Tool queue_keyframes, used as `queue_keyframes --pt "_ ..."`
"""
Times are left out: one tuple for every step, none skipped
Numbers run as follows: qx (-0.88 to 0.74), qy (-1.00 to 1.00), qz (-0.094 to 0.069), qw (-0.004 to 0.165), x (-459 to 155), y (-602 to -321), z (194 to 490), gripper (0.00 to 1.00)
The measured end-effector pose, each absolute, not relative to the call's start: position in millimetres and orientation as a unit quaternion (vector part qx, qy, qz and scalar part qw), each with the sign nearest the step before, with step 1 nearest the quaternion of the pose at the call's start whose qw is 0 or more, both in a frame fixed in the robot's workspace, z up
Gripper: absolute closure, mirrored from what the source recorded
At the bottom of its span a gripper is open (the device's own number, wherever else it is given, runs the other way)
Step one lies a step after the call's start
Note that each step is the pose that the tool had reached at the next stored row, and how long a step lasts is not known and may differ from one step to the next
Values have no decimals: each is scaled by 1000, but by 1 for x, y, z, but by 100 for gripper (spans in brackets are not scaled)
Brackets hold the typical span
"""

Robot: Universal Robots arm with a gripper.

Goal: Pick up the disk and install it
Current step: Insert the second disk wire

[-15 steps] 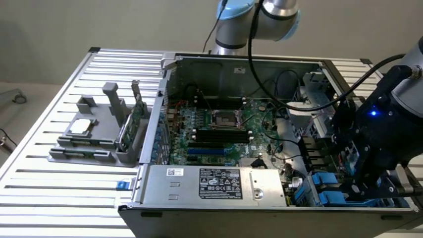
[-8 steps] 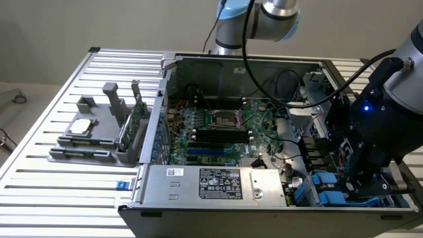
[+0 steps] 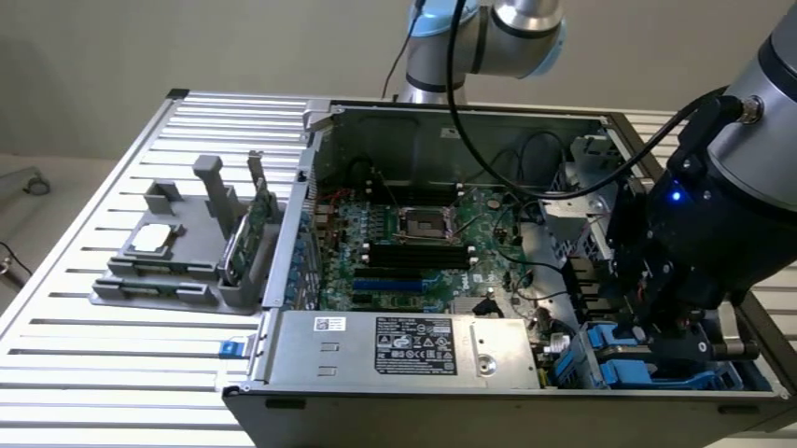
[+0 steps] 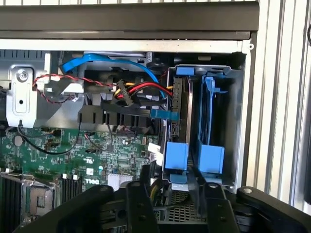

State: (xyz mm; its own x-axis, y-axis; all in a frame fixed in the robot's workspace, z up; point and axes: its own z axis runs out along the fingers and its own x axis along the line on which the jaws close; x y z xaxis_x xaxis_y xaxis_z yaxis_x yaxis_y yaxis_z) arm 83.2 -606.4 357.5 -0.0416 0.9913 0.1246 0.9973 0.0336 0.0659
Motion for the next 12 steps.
queue_keyframes --pt "-692 -719 -67 22 83 -606 358 62" --pt "-692 -719 -67 22 83 -606 358 68" --pt "-692 -719 -67 22 83 -606 358 68" --pt "-692 -719 -67 22 83 -606 358 73" --pt "-692 -719 -67 22 83 -606 358 80" --pt "-692 -719 -67 22 83 -606 358 80" --pt "-692 -719 -67 22 83 -606 358 85" --pt "-692 -719 -67 22 83 -606 358 85" --pt "-692 -719 -67 22 83 -606 358 89" --pt "-692 -719 -67 22 83 -606 358 89" --pt "-692 -719 -67 22 83 -606 358 89" --pt "-692 -719 -67 22 83 -606 358 89"
